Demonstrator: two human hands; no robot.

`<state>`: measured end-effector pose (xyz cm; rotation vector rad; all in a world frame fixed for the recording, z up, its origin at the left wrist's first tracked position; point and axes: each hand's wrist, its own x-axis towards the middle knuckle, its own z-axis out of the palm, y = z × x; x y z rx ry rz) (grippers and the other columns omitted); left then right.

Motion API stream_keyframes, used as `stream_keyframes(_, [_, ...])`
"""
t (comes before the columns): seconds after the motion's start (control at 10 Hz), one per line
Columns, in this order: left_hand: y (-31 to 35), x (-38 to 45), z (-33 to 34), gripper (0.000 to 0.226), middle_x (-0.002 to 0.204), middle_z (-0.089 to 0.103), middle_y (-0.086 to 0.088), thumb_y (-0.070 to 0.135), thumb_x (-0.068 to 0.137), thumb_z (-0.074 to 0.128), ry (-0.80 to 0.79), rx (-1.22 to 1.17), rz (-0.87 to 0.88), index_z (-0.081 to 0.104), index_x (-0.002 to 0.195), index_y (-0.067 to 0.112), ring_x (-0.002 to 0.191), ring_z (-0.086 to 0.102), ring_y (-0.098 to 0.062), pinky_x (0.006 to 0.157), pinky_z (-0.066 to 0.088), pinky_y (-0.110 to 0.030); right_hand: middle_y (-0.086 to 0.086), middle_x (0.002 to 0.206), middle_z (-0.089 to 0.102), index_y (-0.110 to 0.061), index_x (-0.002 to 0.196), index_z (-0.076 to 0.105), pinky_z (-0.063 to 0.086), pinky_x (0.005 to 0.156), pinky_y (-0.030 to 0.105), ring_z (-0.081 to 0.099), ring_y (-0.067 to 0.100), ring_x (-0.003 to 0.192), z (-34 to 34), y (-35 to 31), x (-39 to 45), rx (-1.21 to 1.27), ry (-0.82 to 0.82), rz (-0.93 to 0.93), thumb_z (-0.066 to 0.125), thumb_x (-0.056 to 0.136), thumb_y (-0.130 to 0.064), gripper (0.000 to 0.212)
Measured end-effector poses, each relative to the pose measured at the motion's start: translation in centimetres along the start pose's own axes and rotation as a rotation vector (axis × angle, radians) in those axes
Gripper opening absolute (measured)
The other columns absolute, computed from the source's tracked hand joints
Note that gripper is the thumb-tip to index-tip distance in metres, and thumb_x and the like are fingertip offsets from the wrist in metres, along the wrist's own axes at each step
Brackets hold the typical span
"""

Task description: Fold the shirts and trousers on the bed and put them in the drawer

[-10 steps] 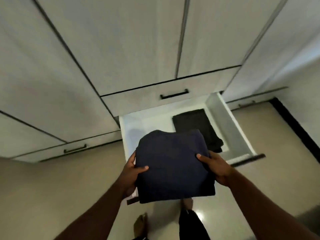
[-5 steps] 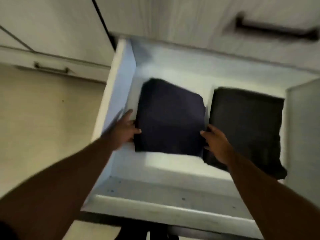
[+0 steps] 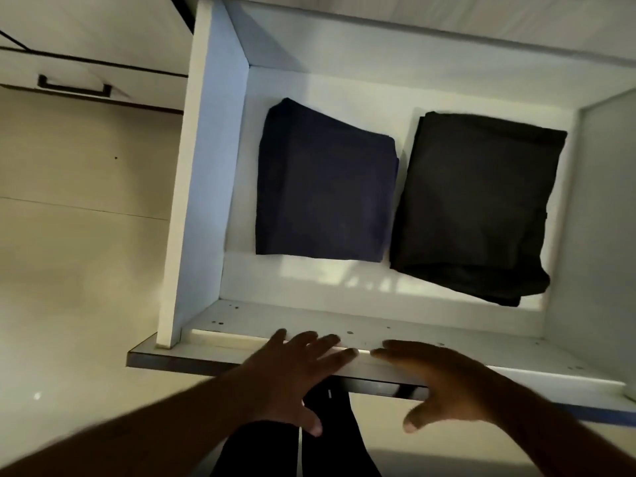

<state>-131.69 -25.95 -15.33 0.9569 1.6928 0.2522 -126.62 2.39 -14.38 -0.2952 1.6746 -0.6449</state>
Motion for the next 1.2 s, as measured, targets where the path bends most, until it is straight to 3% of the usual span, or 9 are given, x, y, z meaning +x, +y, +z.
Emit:
stream_keyframes(0.1, [-0.3,0.1,0.7,0.085,0.136,0.05,-0.002,0.048,0.069,0.079,0.211,0.305,0.101,0.035,0.14,0.032,0.115,0.056,-0.022,0.088,0.053,-0.046,-0.013,0.13,0.059,-0.049,0.131,0.046,0.056,0.083,0.039,0.062,0.009,0.108,1.6,0.4,-0.8,-0.47,0.296,-0.045,0.077,0.053,-0.066,0.085])
stream_keyframes(0.2, [-1.2,0.2,0.1,0.067,0.1,0.058,0.0,0.045,0.054,0.084,0.443,0.339,0.136,0.051,0.11,0.029,0.086,0.059,-0.019,0.066,0.053,-0.037,-0.005,0.124,0.063,-0.037,0.118,0.056,0.057,0.076,0.052,0.066,0.021,0.105,1.8,0.7,-0.6,-0.633,0.437,-0.115,0.085,0.053,-0.055,0.074])
stream_keyframes(0.4, [-3.0,2.5,-7.0,0.057,0.089,0.056,-0.007,0.039,0.063,0.084,0.773,0.511,0.045,0.046,0.101,0.021,0.075,0.054,-0.026,0.065,0.045,-0.039,0.0,0.133,0.06,-0.03,0.126,0.058,0.052,0.082,0.062,0.063,0.027,0.114,-4.5,1.8,0.0,-0.672,0.708,-0.024,0.087,0.062,-0.031,0.07])
stream_keyframes(0.5, [-4.0,3.8,-12.3,0.055,0.08,0.056,-0.009,0.035,0.065,0.084,0.882,0.607,-0.054,0.043,0.097,0.016,0.067,0.053,-0.028,0.062,0.043,-0.038,0.011,0.126,0.06,-0.026,0.126,0.061,0.052,0.082,0.056,0.062,0.035,0.105,-10.7,1.5,0.3,-0.758,0.905,0.086,0.079,0.071,-0.029,0.058])
stream_keyframes(0.6, [-5.4,5.6,-17.7,0.034,0.065,0.055,-0.007,0.018,0.069,0.083,0.943,0.678,-0.216,0.053,0.087,0.013,0.057,0.053,-0.029,0.054,0.037,-0.032,0.01,0.083,0.059,-0.016,0.104,0.059,0.045,0.054,0.035,0.059,0.031,0.058,-16.4,0.7,1.1,-0.683,1.116,0.209,0.078,0.077,-0.019,0.034])
stream_keyframes(0.7, [-5.5,7.9,-23.1,0.009,0.083,0.067,-0.009,0.015,0.084,0.067,0.898,0.542,-0.421,0.065,0.093,0.015,0.075,0.064,-0.033,0.059,0.043,-0.033,0.014,0.093,0.06,-0.014,0.105,0.053,0.037,0.052,0.034,0.062,0.038,0.067,-22.6,0.0,2.6,-0.562,1.219,0.352,0.057,0.094,-0.019,0.012])
stream_keyframes(0.8, [-7.3,10.3,-27.4,0.037,0.126,0.057,-0.008,0.038,0.097,0.05,0.824,0.437,-0.566,0.051,0.128,0.019,0.118,0.053,-0.031,0.083,0.045,-0.039,0.017,0.109,0.062,-0.01,0.11,0.055,0.038,0.067,0.036,0.061,0.04,0.094,-27.9,0.2,4.0,-0.551,1.202,0.388,0.044,0.101,-0.022,0.019])
stream_keyframes(1.1, [-7.2,10.2,-32.0,0.052,0.131,0.054,-0.007,0.03,0.09,0.055,0.805,0.443,-0.545,0.037,0.138,0.021,0.123,0.047,-0.032,0.084,0.038,-0.041,0.01,0.147,0.038,-0.011,0.137,0.042,0.041,0.099,0.046,0.032,0.03,0.138,-30.8,0.9,3.9,-0.565,1.007,0.415,0.052,0.095,-0.019,0.043])
stream_keyframes(1.2, [-4.7,8.7,-31.6,0.075,0.157,0.026,-0.009,0.034,0.092,0.056,0.753,0.483,-0.547,0.013,0.153,0.026,0.146,0.019,-0.033,0.104,0.033,-0.055,0.008,0.16,0.017,-0.016,0.149,0.025,0.029,0.111,0.048,0.013,0.029,0.148,-29.8,-0.7,2.1,-0.581,0.941,0.415,0.054,0.096,-0.028,0.062])
